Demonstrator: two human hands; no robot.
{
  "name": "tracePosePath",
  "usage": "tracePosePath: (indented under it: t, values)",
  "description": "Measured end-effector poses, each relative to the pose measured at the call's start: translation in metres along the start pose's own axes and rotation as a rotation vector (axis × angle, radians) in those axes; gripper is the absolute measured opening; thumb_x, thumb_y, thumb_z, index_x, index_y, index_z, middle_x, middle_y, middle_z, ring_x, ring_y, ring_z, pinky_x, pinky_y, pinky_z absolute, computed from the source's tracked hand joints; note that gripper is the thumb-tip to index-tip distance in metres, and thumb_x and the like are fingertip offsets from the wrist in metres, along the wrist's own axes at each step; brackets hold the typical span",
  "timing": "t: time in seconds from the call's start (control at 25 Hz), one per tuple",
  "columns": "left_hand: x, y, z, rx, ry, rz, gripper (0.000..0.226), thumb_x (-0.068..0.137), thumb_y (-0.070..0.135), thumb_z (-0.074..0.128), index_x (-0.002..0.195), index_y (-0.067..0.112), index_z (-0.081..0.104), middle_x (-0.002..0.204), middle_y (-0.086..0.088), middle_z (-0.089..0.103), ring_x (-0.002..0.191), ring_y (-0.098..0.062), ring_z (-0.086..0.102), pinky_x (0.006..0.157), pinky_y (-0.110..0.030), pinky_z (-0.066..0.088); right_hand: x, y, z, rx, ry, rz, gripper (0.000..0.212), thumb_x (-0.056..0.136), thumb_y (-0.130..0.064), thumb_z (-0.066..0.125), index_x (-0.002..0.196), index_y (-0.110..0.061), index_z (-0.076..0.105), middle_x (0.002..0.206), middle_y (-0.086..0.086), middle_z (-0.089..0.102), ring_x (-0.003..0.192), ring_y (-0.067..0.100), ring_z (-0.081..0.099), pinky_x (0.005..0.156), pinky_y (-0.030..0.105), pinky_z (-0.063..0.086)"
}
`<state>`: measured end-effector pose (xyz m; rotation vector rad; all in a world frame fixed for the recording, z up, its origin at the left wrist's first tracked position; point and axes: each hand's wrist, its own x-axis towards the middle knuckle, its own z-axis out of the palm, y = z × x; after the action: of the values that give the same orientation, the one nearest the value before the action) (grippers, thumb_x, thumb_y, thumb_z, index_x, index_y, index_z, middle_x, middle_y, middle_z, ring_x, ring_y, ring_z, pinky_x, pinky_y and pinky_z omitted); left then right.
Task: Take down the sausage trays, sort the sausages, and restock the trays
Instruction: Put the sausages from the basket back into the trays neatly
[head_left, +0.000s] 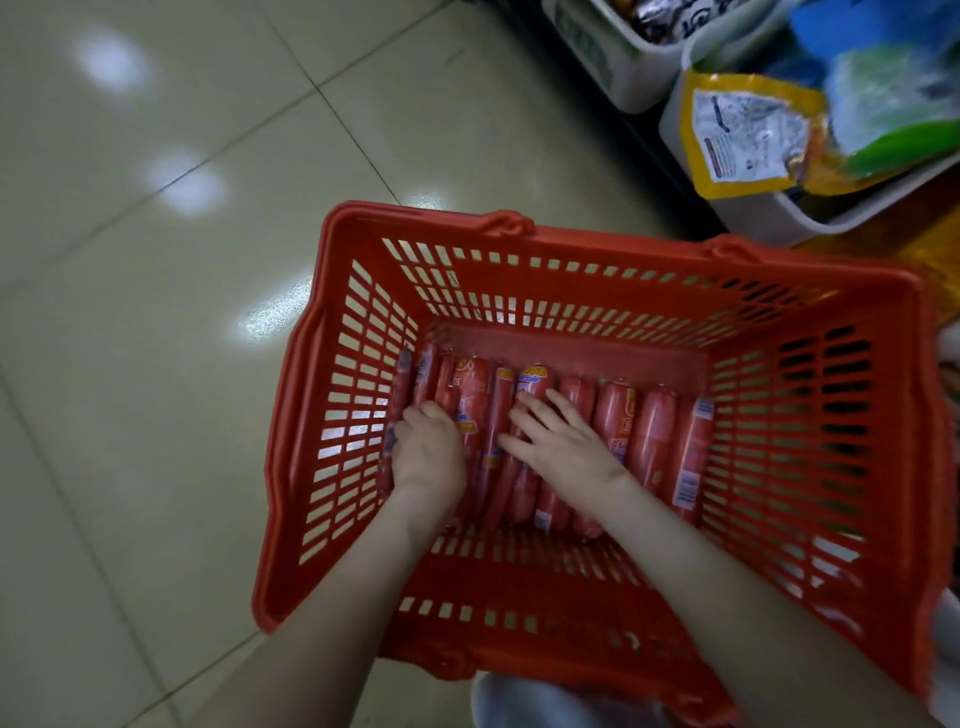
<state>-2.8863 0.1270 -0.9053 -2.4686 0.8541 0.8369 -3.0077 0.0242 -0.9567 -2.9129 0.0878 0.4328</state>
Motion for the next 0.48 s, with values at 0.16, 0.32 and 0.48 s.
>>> tracePosePath:
  t: [0.16,0.32,0.48]
  values:
    - [-0.005,0.0,-0.012,-0.157,-0.045,0.047,0.04,0.099,0.023,0.041,0.132,0.0,0.038,0.132,-0.018,0.042,0.121,-0.031,0.043,0.102,-0.035,0.034,0.0,0.009,-0.004,-0.01,0.124,-0.112,0.043,0.055,-0.006,0.082,0.094,-0.02,0.072,0.106,0.004,0.065,0.105,0.027,0.06,0.098,0.048,0.043]
    - [-0.008,0.003,-0.022,-0.588,-0.1,0.17,0.051,0.098,0.034,0.047,0.139,0.006,0.036,0.135,-0.017,0.046,0.124,-0.03,0.045,0.099,-0.03,0.034,0.002,0.014,-0.022,0.039,0.428,-0.068,0.029,0.078,-0.011,0.048,0.097,-0.013,0.069,0.11,0.007,0.065,0.115,0.025,0.045,0.103,0.049,0.036]
    - [-0.004,-0.001,-0.028,-0.856,-0.259,0.278,0.064,0.096,0.035,0.052,0.148,0.014,0.023,0.14,-0.007,0.048,0.128,-0.021,0.046,0.095,-0.022,0.036,0.002,0.018,-0.034,0.11,0.514,-0.057,0.038,0.079,-0.007,0.038,0.103,-0.004,0.066,0.115,0.01,0.058,0.121,0.024,0.04,0.108,0.05,0.022]
